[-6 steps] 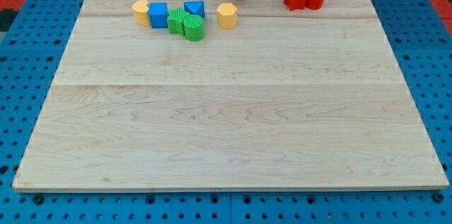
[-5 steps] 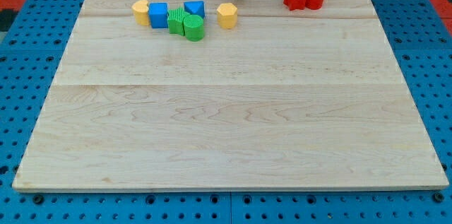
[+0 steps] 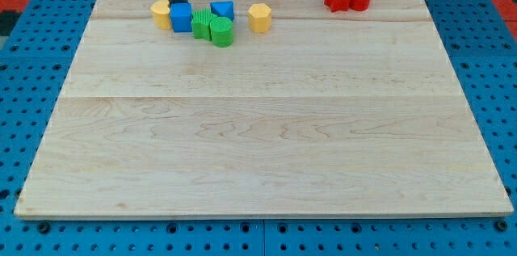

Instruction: Push the yellow heart towards the bottom right

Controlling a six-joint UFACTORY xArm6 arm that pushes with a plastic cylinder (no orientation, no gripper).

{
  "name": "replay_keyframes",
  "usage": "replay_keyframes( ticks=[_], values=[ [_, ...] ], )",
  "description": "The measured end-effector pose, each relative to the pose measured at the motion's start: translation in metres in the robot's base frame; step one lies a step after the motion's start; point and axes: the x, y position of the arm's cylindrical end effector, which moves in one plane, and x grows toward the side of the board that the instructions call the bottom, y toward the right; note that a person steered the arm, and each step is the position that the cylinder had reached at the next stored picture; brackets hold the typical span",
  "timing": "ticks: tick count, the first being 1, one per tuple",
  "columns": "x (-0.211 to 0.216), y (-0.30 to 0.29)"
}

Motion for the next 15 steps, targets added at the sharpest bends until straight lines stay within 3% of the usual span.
replay_keyframes(
  ticks=[1,3,5,9,11,13,15],
  values=[
    [0.017,-0.004],
    [-0.013,-0.015],
    [0.048,-0.033],
    [0.059,-0.091],
    [0.124,-0.050],
    [0.128,-0.080],
    [0.185,-0.066]
  ],
)
